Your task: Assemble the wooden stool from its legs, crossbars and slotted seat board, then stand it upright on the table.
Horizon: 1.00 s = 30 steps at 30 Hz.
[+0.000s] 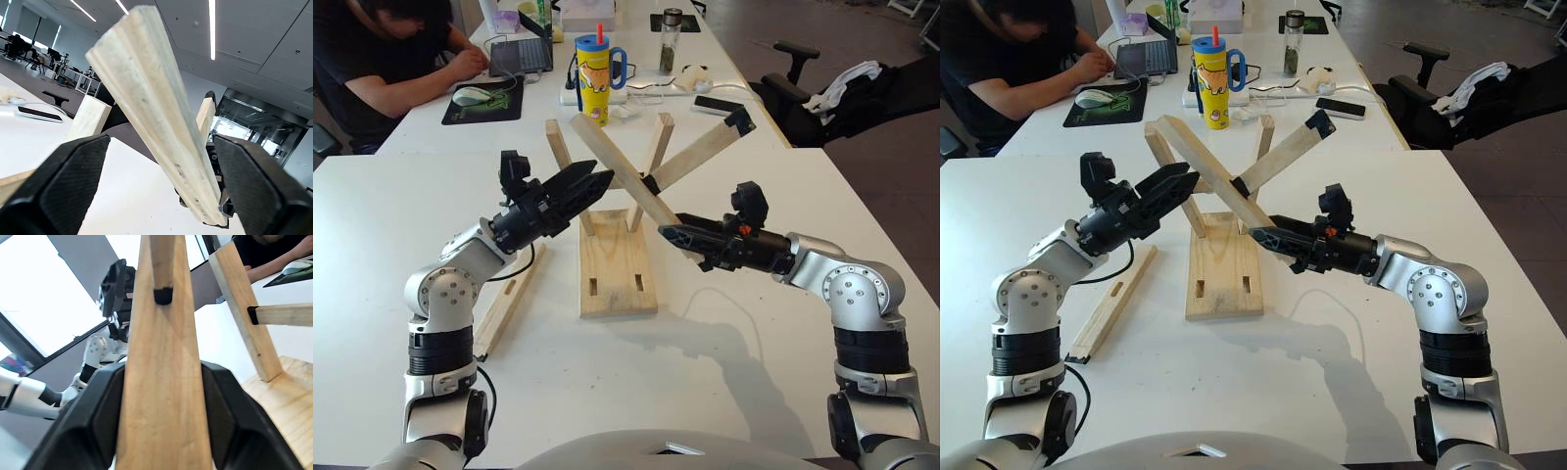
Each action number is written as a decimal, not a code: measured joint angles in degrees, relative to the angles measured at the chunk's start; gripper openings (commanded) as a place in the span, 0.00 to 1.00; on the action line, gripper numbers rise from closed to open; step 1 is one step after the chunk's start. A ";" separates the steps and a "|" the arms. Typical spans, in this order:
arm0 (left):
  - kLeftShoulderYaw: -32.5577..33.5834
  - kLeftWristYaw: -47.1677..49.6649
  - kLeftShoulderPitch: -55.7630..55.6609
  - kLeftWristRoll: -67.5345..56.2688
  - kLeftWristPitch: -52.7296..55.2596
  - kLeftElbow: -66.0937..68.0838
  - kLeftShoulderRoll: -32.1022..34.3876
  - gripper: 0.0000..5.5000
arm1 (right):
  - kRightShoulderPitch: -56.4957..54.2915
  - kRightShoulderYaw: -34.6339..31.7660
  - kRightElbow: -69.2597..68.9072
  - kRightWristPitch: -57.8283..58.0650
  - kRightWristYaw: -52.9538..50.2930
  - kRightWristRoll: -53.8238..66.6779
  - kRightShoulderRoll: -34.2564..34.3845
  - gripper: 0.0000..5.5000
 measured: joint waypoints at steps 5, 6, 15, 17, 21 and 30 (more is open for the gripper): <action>0.22 0.02 -1.78 -4.75 3.52 0.06 -0.02 0.72 | -1.75 1.60 2.87 4.02 6.19 1.12 -1.79 0.37; 0.08 0.02 -1.78 -4.91 3.89 0.06 -0.02 0.72 | -2.00 2.01 2.96 4.60 7.29 1.35 -2.13 0.37; -0.68 -0.61 -1.66 -9.97 10.03 -1.56 2.16 0.52 | -3.74 4.37 6.26 5.28 12.75 0.12 -3.46 0.37; -0.68 -0.63 -1.65 -10.01 10.59 -1.56 2.44 0.47 | -3.73 4.42 6.25 5.51 13.43 0.04 -3.88 0.37; -0.53 -0.68 -1.61 -10.95 11.24 -1.46 3.06 0.39 | -3.73 4.48 6.09 5.91 14.19 -0.10 -3.91 0.37; -0.91 -2.34 -1.61 -9.98 11.99 -0.90 5.25 0.39 | -4.03 5.14 6.02 5.33 14.63 -2.04 -3.86 0.44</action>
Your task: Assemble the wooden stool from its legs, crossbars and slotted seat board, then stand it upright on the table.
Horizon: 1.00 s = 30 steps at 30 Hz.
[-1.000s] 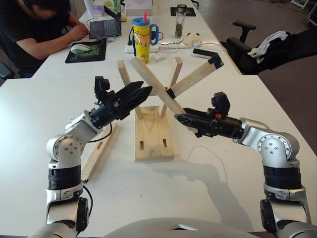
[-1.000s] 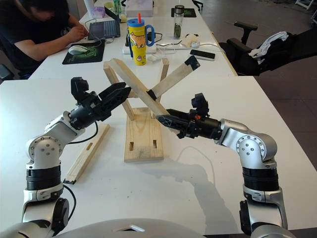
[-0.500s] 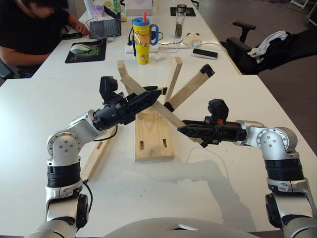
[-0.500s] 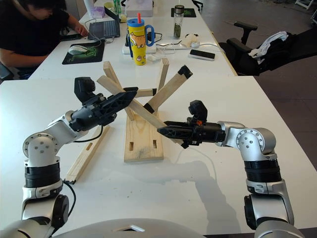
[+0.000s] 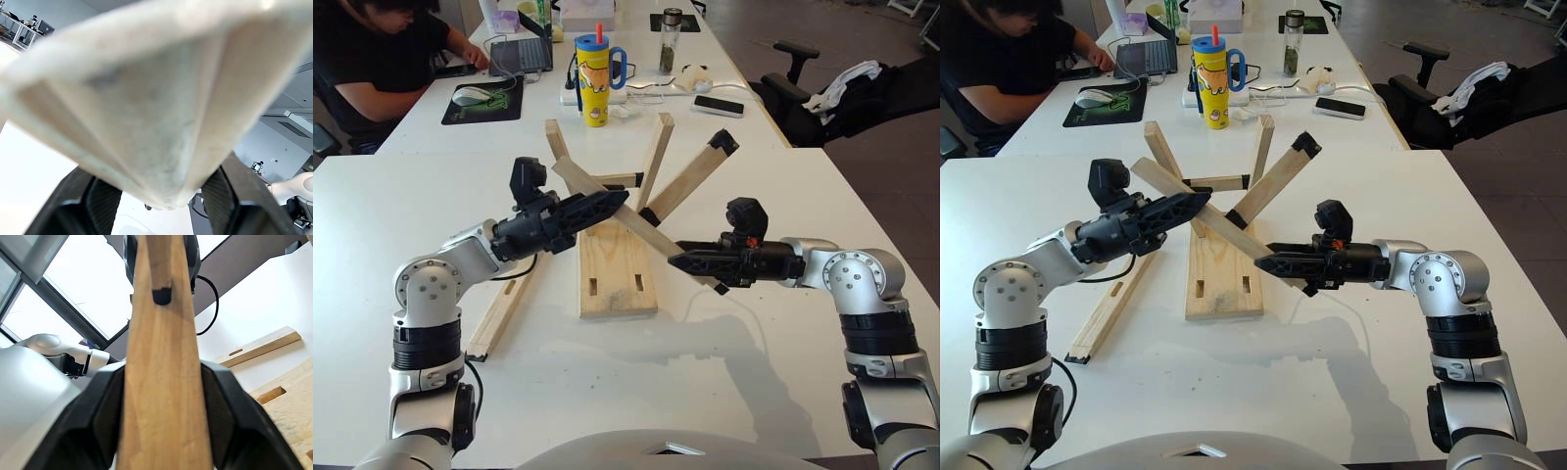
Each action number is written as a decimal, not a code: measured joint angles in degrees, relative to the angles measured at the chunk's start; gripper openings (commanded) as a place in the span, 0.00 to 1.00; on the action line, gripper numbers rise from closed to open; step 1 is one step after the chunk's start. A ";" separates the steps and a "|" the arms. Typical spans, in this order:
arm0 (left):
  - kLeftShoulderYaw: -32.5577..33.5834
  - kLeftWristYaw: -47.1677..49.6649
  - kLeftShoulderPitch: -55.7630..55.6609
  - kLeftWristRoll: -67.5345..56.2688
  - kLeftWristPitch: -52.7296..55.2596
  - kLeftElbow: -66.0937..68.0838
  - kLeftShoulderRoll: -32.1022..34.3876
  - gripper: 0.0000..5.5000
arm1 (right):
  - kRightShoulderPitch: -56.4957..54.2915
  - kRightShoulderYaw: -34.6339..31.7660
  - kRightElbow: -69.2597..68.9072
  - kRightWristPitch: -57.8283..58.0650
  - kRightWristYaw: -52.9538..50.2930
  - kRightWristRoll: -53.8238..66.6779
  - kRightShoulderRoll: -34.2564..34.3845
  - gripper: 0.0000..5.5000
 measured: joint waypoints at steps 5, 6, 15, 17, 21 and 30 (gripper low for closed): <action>-0.15 -2.23 0.12 1.95 -0.35 0.23 1.86 0.38 | 0.25 -0.44 0.36 0.85 -1.93 -0.48 -0.13 0.56; 0.25 -2.60 0.32 2.01 -0.49 0.22 2.12 0.38 | 0.68 -0.37 0.12 1.10 -1.89 -0.61 -0.56 0.59; 9.66 -4.16 2.77 2.49 -1.92 3.35 9.90 0.38 | 11.84 14.23 0.55 -31.12 -5.09 -31.13 -3.90 0.76; 10.18 -4.51 2.61 2.61 -1.92 4.60 11.20 0.38 | 13.22 17.21 1.20 -40.93 -8.11 -37.79 -2.27 0.76; 10.55 -5.68 2.22 3.15 -1.94 6.24 12.77 0.38 | 13.75 21.35 4.92 -58.59 -15.94 -49.51 0.82 0.76; 9.06 -8.87 0.83 9.67 -5.77 4.83 15.50 0.38 | 8.68 20.84 23.36 -86.61 -35.68 -67.34 4.51 0.76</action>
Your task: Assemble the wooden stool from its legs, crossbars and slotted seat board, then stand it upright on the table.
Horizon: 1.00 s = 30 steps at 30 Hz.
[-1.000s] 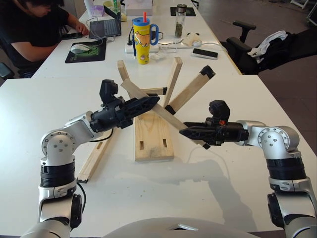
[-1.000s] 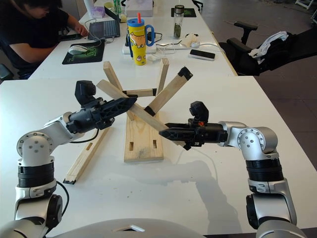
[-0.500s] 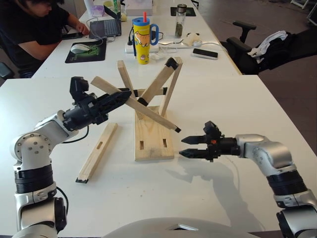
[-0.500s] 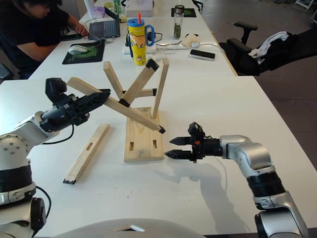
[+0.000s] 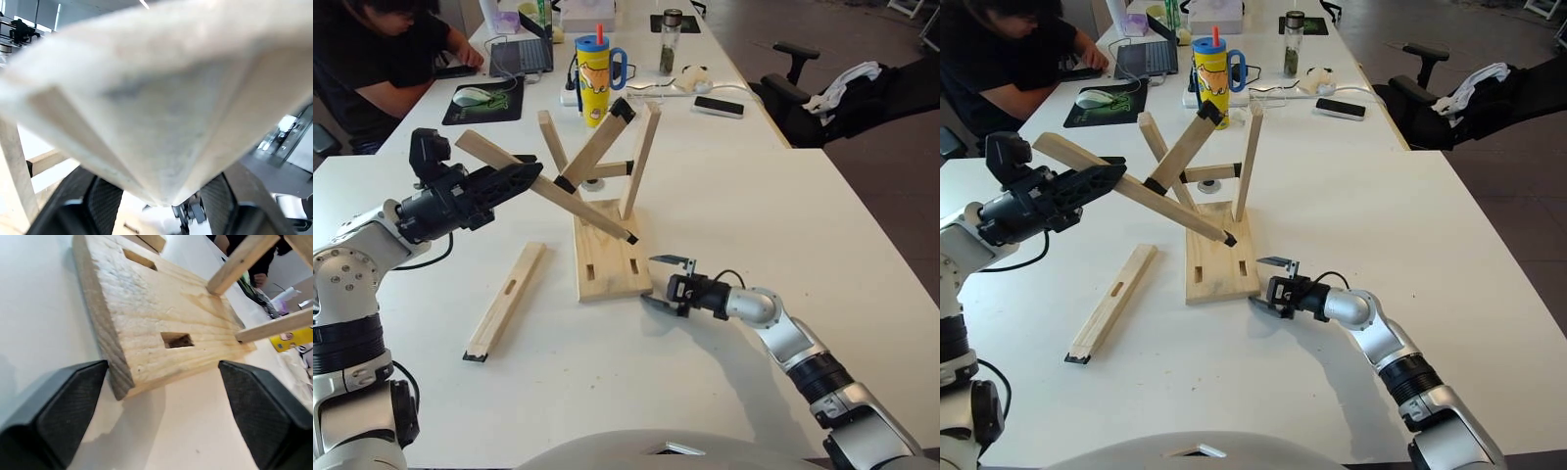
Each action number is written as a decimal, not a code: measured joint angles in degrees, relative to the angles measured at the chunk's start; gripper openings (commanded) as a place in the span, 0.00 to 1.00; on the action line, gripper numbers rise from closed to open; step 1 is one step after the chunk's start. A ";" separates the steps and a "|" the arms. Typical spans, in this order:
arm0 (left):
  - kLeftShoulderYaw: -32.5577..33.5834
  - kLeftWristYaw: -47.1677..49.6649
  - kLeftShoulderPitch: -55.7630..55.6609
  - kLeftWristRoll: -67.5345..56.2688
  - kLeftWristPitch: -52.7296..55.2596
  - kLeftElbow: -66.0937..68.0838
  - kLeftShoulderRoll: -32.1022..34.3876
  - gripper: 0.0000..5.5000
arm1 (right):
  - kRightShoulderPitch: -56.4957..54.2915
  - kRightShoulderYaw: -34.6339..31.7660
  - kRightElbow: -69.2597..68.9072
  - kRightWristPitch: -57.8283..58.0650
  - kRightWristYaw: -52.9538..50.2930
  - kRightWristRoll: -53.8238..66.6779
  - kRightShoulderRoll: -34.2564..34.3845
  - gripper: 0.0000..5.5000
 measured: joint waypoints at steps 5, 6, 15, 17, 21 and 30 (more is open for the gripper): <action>-2.02 -0.66 0.24 6.52 -5.19 -0.55 0.06 0.38 | -0.66 -2.34 1.38 -0.82 3.24 3.35 -0.98 0.76; -2.77 -0.75 0.15 8.56 -6.75 -0.47 0.13 0.38 | -0.29 -2.81 0.02 1.38 5.47 6.32 -0.83 0.73; -10.14 -5.09 -0.36 19.66 -13.89 -0.76 1.75 0.38 | 2.60 -13.12 -15.13 34.03 -3.60 31.72 13.63 0.60; -11.19 -6.21 -0.46 20.87 -14.62 -0.45 1.86 0.38 | 2.63 -11.96 -15.14 36.05 -7.66 29.61 17.21 0.60; -12.86 -8.26 -0.85 23.46 -15.75 1.11 2.79 0.38 | 2.15 -13.16 -10.82 37.20 -16.59 26.74 22.84 0.60; -16.70 -11.97 -3.19 26.54 -17.96 3.03 2.92 0.38 | 0.97 -13.07 -5.65 37.04 -20.69 22.46 28.03 0.60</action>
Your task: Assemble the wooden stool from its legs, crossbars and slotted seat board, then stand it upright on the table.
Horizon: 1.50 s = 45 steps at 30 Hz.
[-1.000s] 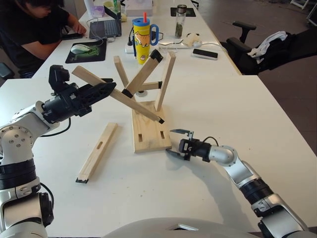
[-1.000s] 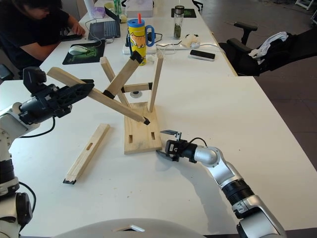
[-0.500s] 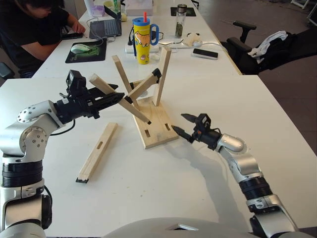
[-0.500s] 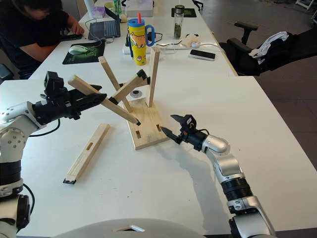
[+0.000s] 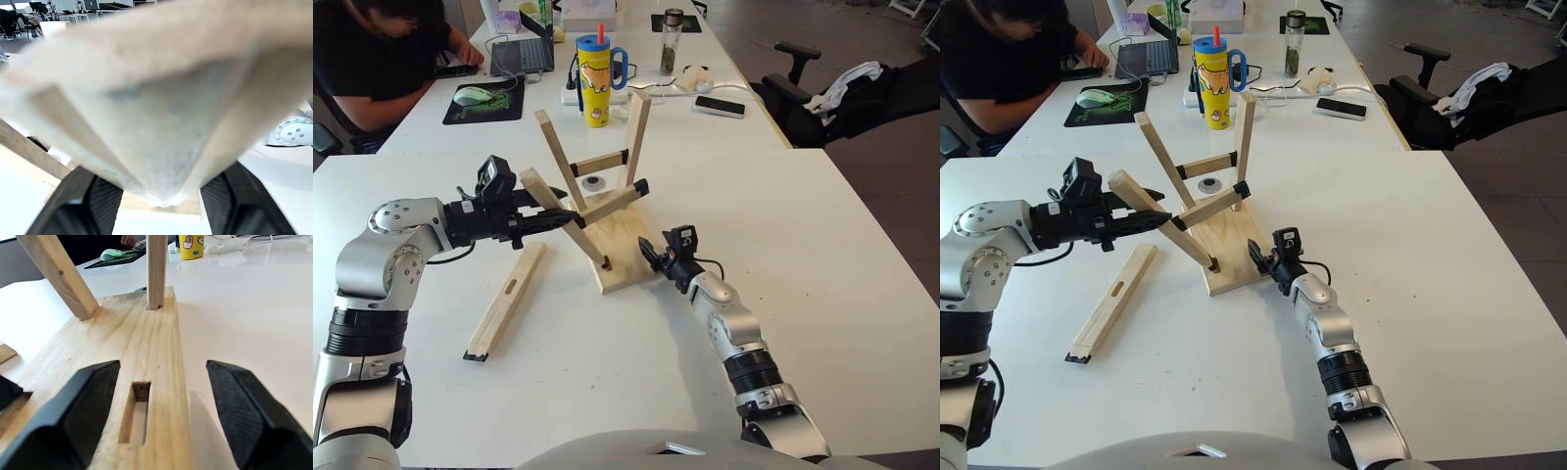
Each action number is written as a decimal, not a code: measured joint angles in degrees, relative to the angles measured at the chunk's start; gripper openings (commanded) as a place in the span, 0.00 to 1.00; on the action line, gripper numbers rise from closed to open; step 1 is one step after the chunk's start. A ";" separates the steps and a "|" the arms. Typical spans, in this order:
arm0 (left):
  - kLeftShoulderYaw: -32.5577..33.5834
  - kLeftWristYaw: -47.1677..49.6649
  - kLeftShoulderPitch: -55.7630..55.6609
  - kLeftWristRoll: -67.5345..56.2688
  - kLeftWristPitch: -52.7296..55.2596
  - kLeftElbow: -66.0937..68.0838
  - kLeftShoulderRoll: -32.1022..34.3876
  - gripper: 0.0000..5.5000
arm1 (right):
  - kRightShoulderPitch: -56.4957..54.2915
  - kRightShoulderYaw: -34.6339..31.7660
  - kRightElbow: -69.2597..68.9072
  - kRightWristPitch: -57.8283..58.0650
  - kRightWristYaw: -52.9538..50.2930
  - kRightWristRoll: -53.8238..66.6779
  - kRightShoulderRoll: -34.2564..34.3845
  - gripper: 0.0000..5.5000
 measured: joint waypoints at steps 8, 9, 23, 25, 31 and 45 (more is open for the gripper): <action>-0.82 -0.90 -1.47 0.59 0.26 0.55 -0.01 0.38 | 0.58 1.37 0.38 0.37 0.08 -2.26 1.23 0.60; -0.85 -0.84 -1.66 0.58 0.58 0.55 -0.05 0.38 | 0.57 1.27 0.46 0.63 0.13 -2.20 1.36 0.60; -1.48 -1.51 -2.18 1.80 -0.15 0.56 -0.26 0.38 | 0.45 0.03 0.63 1.83 0.88 -2.09 1.92 0.60; -1.53 -1.42 -2.22 1.77 -0.16 0.49 -0.73 0.38 | 0.40 0.03 0.92 1.83 1.04 -2.13 1.92 0.60; -2.53 -1.47 -2.25 2.15 -0.16 0.50 -1.39 0.38 | 0.34 0.05 1.13 1.81 1.15 -2.19 1.89 0.60; -5.57 -2.52 -2.76 5.72 -4.89 0.62 -0.50 0.38 | 0.28 0.30 1.22 1.82 1.28 -2.25 1.78 0.60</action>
